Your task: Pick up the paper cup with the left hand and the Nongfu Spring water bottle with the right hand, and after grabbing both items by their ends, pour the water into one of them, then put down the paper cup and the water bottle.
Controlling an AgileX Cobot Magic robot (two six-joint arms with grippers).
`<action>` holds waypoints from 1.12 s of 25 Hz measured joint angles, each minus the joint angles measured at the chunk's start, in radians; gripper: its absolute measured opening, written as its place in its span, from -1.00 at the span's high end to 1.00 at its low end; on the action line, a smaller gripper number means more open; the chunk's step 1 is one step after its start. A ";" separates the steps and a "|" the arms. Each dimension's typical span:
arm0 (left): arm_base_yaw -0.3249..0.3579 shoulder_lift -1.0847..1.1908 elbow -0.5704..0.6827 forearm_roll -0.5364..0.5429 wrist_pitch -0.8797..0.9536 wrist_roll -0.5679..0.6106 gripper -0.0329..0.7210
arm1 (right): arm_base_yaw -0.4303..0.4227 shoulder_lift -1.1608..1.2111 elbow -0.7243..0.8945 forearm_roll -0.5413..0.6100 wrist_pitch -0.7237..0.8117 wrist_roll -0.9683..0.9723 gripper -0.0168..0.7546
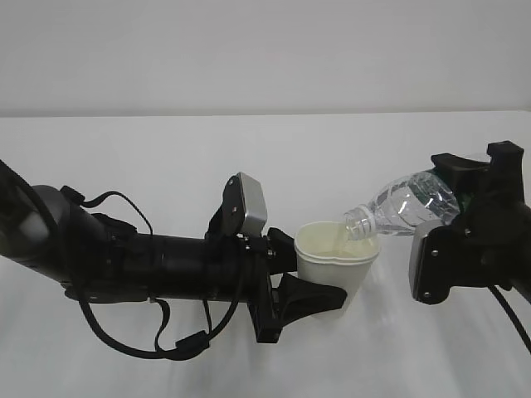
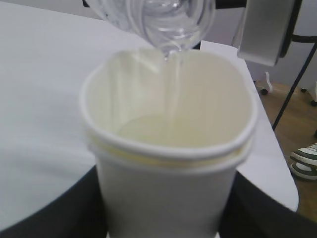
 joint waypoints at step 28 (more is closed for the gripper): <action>0.000 0.000 0.000 0.007 0.000 0.000 -0.19 | 0.000 0.000 0.000 -0.010 -0.004 -0.020 -0.03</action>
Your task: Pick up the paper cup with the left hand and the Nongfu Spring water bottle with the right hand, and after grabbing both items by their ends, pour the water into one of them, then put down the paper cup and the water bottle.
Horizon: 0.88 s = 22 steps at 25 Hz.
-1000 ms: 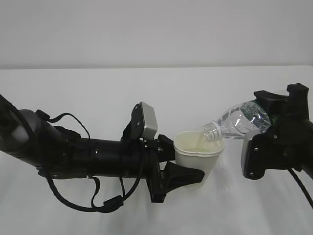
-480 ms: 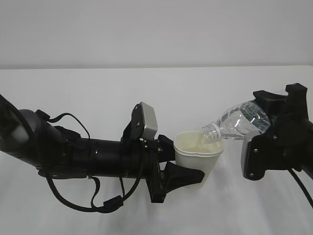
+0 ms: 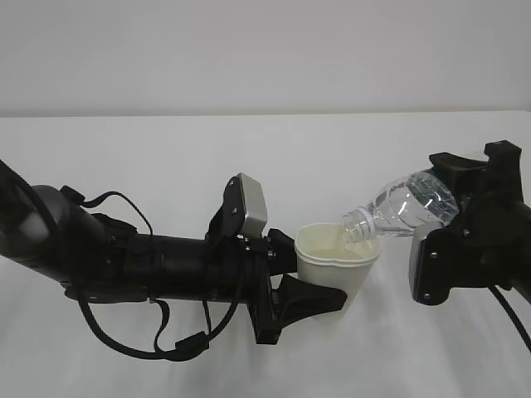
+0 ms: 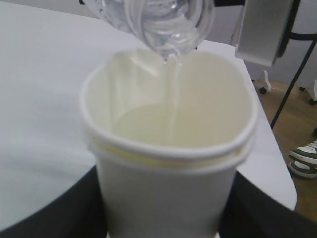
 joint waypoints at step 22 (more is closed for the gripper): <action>0.000 0.000 0.000 0.006 0.000 -0.002 -0.19 | 0.000 0.000 0.000 0.000 0.000 -0.003 -0.03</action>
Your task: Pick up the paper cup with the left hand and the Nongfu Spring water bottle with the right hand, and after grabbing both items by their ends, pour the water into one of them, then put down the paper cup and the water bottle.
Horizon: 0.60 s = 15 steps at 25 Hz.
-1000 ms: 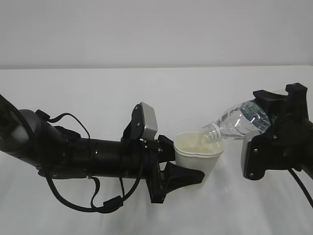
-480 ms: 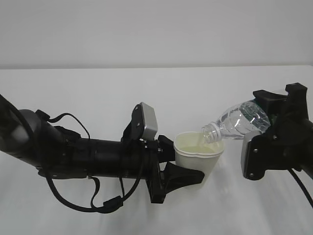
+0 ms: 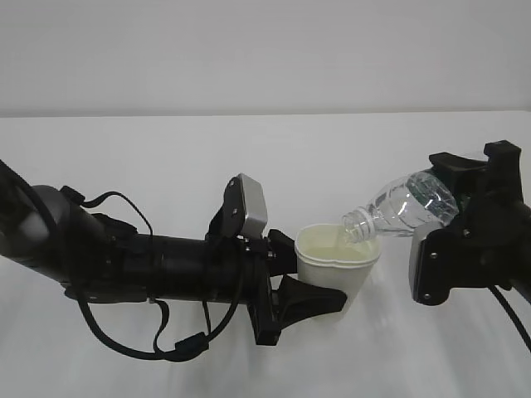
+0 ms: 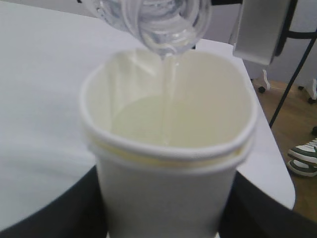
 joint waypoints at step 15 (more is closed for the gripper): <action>0.000 0.000 0.000 0.006 0.000 -0.002 -0.19 | 0.000 0.000 0.000 0.000 -0.002 -0.001 -0.02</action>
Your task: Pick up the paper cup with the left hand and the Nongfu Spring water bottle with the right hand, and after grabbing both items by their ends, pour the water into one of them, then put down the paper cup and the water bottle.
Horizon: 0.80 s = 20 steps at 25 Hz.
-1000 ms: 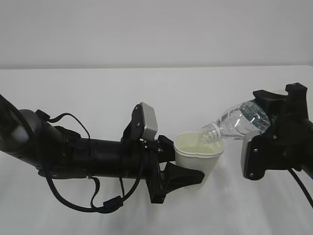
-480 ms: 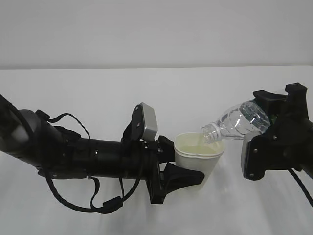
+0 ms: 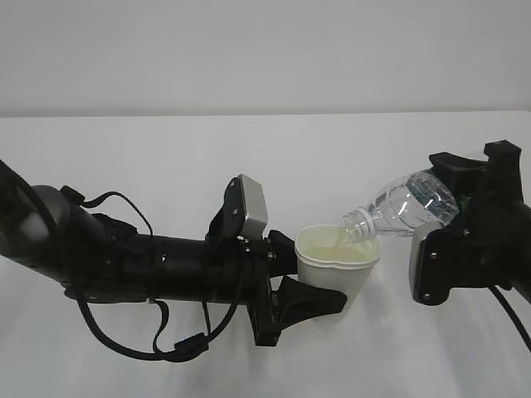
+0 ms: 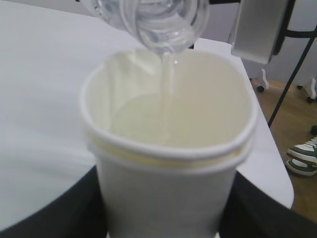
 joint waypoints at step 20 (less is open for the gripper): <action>0.000 0.000 0.000 0.000 0.002 0.000 -0.19 | 0.000 0.000 0.000 0.000 0.000 -0.002 -0.02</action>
